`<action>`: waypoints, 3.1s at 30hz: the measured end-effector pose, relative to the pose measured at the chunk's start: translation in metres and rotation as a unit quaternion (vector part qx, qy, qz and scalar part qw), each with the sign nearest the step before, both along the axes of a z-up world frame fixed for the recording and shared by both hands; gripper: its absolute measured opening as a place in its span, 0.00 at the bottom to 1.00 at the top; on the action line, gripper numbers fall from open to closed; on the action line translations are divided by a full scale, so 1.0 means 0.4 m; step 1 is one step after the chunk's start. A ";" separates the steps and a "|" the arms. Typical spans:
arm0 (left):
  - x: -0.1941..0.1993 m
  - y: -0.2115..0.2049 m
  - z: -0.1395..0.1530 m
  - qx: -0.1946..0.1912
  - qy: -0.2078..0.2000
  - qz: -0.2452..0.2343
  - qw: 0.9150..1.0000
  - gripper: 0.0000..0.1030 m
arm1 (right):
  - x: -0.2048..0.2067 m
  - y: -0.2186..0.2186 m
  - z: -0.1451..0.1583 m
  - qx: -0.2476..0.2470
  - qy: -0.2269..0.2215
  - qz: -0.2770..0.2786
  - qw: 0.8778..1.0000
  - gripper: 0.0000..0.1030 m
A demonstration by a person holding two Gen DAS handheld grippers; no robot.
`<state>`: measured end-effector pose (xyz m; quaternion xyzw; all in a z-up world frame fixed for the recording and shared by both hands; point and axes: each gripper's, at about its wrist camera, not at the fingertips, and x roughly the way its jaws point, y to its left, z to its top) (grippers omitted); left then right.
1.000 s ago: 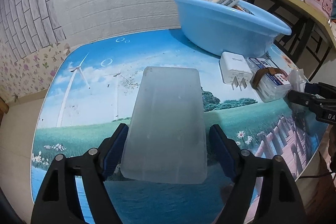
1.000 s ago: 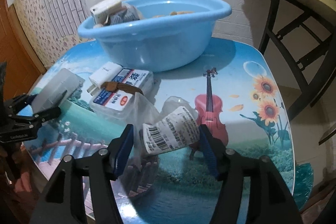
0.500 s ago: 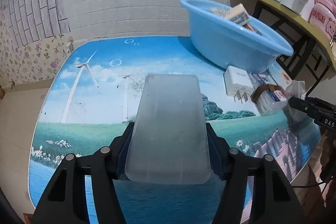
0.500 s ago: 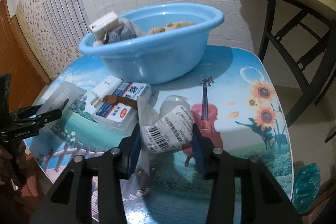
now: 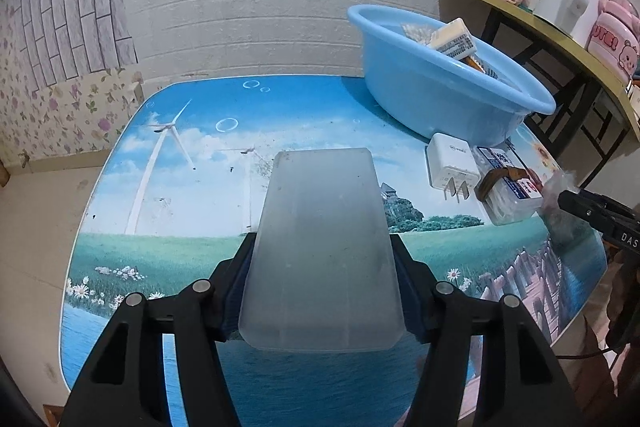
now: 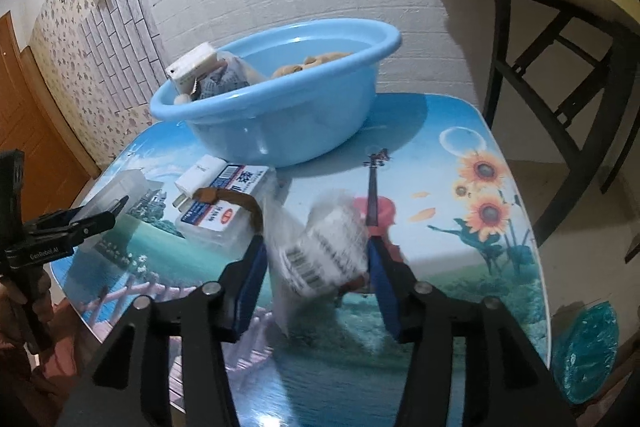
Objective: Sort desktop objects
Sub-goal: 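Lift the clear box and barcode bag and carry both over the basin, then open both grippers to drop the clear box and barcode bag into the basin, then move both grippers back over the table toward the charger and toothpick box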
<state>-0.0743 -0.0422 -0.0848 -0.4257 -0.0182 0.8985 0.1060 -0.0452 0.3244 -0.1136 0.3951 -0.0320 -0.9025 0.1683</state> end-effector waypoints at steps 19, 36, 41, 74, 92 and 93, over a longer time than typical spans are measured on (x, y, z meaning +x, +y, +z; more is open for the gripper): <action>-0.004 0.011 -0.033 -0.020 0.009 -0.010 1.000 0.59 | -0.006 -0.029 -0.045 0.054 -0.010 0.012 0.998 0.43; -0.006 0.023 0.150 0.038 0.047 -0.018 0.998 0.59 | 0.001 -0.013 0.099 -0.026 0.053 0.017 0.998 0.39; -0.045 0.058 0.203 0.055 0.060 -0.028 0.996 0.59 | -0.035 -0.022 0.130 -0.040 0.063 0.026 0.997 0.39; -0.340 0.307 0.246 0.043 0.075 -0.115 0.990 0.77 | -0.352 -0.042 0.123 -0.048 0.044 0.050 0.997 0.39; -0.283 0.269 0.254 0.054 0.079 -0.122 0.988 0.94 | -0.324 -0.064 0.130 -0.029 0.047 0.036 0.998 0.59; -0.280 0.268 0.253 0.053 0.078 -0.122 0.988 0.94 | -0.322 -0.062 0.130 -0.028 0.046 0.034 0.998 0.59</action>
